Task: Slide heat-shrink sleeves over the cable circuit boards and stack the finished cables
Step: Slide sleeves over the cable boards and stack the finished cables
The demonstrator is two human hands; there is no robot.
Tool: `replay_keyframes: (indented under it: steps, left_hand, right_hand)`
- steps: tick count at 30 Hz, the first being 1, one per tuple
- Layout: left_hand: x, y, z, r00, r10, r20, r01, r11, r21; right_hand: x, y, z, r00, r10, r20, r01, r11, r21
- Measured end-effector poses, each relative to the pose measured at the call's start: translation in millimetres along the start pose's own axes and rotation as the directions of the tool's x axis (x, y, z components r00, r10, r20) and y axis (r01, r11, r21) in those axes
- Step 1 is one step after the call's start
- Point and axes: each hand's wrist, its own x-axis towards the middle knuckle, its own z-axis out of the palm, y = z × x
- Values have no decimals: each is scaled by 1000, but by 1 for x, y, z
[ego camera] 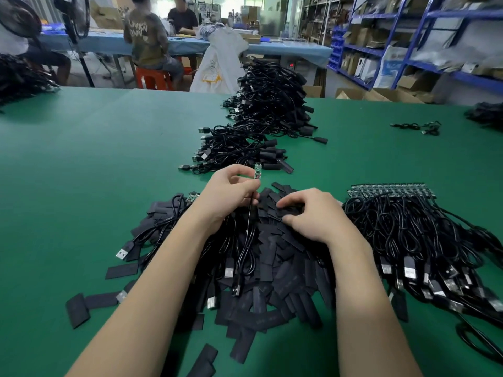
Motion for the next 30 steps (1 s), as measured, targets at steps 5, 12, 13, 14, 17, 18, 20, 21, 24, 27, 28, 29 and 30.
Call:
replay_keyframes:
  steps: [5, 12, 13, 14, 17, 18, 20, 21, 24, 27, 28, 29, 30]
  left_hand:
    - [-1, -2, 1, 1000, 8, 9, -8, 1000, 9]
    - [-1, 1, 2, 1000, 8, -5, -8, 1000, 9]
    - [-1, 2, 2, 1000, 11, -1, -11, 1000, 4]
    - [-2, 3, 2, 1000, 13, 4, -13, 1000, -5]
    - [-3, 7, 3, 1000, 25, 19, -24, 999, -33]
    - [-4, 8, 4, 999, 26, 21, -25, 999, -46]
    - [-5, 9, 5, 999, 21, 30, -19, 996, -83]
    - [-5, 10, 5, 999, 16, 40, -12, 995, -102]
    - [-8, 12, 8, 998, -6, 70, 17, 987, -161]
    - [-8, 15, 10, 995, -28, 92, 46, 978, -206]
    - [-9, 15, 11, 995, -27, 99, 47, 979, -201]
    - [-9, 15, 11, 994, -24, 107, 43, 982, -185]
    - [-9, 15, 12, 993, -19, 119, 38, 986, -165]
  right_hand:
    - [4, -2, 5, 998, 59, -14, -59, 998, 30]
    - [6, 2, 4, 978, -24, -209, 93, 940, 328]
    - [5, 1, 3, 971, -19, -237, 114, 912, 394]
    - [4, 0, 2, 967, -10, -256, 130, 880, 457]
    - [2, -5, 1, 967, 27, -252, 168, 676, 717]
    - [1, -6, 1, 967, 44, -249, 178, 582, 793]
    - [0, -9, 0, 970, 80, -231, 176, 425, 888]
    - [0, -10, -1, 973, 91, -210, 165, 358, 919]
    - [-2, -11, -2, 981, 102, -163, 140, 205, 969]
    - [-2, -13, -4, 976, 144, -166, 154, 93, 984]
    - [-2, -13, -4, 974, 153, -168, 162, 52, 985]
    - [-1, -14, -4, 973, 156, -172, 171, 17, 985]
    - [-1, -15, -4, 972, 154, -179, 181, -4, 983]
